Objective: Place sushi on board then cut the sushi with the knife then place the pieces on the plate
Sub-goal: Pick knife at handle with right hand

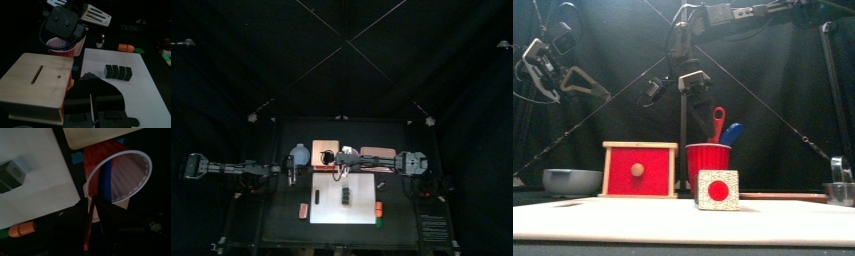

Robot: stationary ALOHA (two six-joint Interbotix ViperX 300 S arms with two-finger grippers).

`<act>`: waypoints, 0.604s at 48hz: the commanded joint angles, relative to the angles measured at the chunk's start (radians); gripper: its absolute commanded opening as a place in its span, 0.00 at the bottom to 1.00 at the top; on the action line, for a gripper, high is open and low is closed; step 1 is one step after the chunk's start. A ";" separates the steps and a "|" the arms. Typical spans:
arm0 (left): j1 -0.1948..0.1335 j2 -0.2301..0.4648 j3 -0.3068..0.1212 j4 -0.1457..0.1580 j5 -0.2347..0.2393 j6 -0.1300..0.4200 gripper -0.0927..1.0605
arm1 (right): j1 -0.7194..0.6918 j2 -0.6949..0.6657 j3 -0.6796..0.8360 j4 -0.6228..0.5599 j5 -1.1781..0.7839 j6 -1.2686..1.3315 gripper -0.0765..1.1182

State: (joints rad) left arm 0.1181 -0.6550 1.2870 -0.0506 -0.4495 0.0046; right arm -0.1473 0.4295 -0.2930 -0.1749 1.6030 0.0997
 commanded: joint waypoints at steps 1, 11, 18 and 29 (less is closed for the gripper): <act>0.005 0.002 -0.011 -0.002 -0.005 0.002 0.05 | -0.003 -0.028 -0.006 0.032 0.002 -0.003 0.58; 0.005 0.002 -0.009 -0.002 -0.005 0.002 0.05 | -0.003 -0.028 -0.003 0.020 0.002 -0.003 0.58; 0.005 0.002 -0.011 -0.002 -0.005 0.002 0.05 | -0.003 -0.029 -0.005 0.002 0.002 -0.003 0.62; 0.005 0.002 -0.009 -0.002 -0.005 0.000 0.05 | -0.003 -0.037 0.000 -0.005 0.006 -0.003 0.71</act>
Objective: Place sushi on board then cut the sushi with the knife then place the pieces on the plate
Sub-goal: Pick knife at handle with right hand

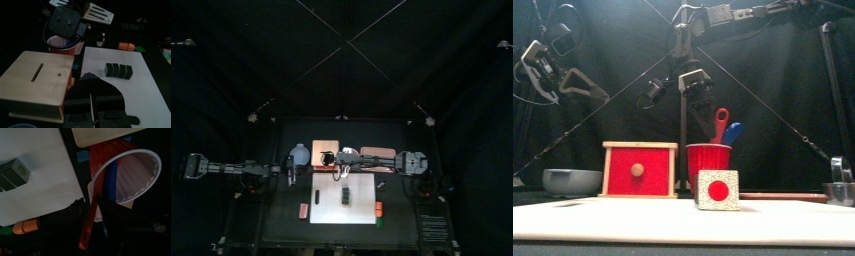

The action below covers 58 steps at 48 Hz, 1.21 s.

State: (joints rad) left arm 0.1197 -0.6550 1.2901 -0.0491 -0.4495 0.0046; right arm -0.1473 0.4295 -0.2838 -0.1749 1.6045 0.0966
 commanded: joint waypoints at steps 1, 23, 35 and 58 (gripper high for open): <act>0.005 0.002 -0.012 -0.003 -0.005 0.000 0.05 | -0.003 -0.038 -0.009 -0.005 0.005 0.000 0.71; 0.005 0.002 -0.014 -0.003 -0.005 -0.002 0.05 | -0.002 -0.066 0.048 -0.011 0.015 0.002 0.70; 0.003 0.002 -0.014 -0.003 -0.005 -0.002 0.05 | -0.003 -0.066 0.040 -0.046 0.015 0.003 0.62; 0.009 0.002 -0.014 -0.003 -0.005 0.000 0.05 | -0.011 -0.066 0.002 -0.026 0.015 0.003 0.57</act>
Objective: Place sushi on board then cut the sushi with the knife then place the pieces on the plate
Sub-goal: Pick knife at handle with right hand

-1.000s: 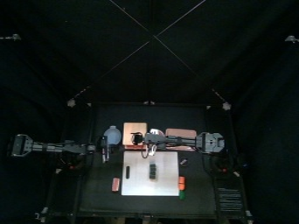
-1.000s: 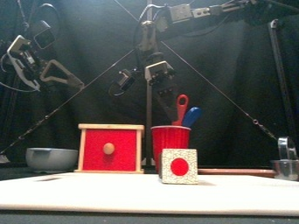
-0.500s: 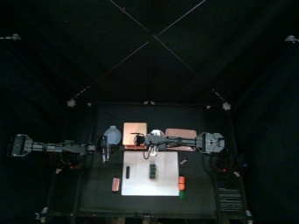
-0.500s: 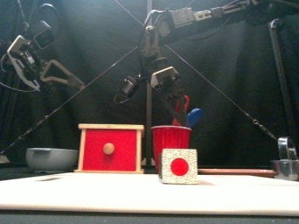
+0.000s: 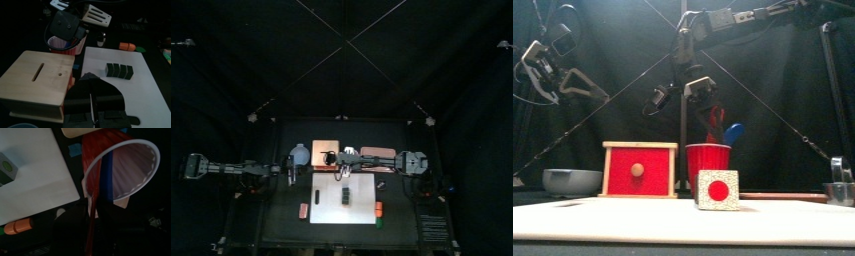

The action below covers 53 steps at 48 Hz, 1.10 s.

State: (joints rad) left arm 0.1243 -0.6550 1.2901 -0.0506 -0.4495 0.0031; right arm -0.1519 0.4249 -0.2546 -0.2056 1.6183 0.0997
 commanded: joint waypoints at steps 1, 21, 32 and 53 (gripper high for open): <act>0.005 0.002 -0.012 -0.002 -0.003 0.002 0.05 | -0.006 -0.061 -0.029 0.006 0.002 0.000 0.57; 0.005 0.002 -0.009 -0.002 -0.005 0.002 0.05 | -0.026 -0.060 -0.028 0.048 0.002 -0.003 0.58; 0.008 0.002 -0.009 -0.002 -0.005 0.002 0.05 | -0.025 -0.061 -0.029 0.044 0.002 -0.003 0.59; 0.009 0.002 -0.006 -0.002 -0.005 0.000 0.05 | -0.028 -0.063 -0.035 0.044 0.002 -0.003 0.55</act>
State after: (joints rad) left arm 0.1289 -0.6550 1.2962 -0.0506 -0.4495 0.0031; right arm -0.1749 0.4249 -0.2638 -0.1626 1.6183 0.0982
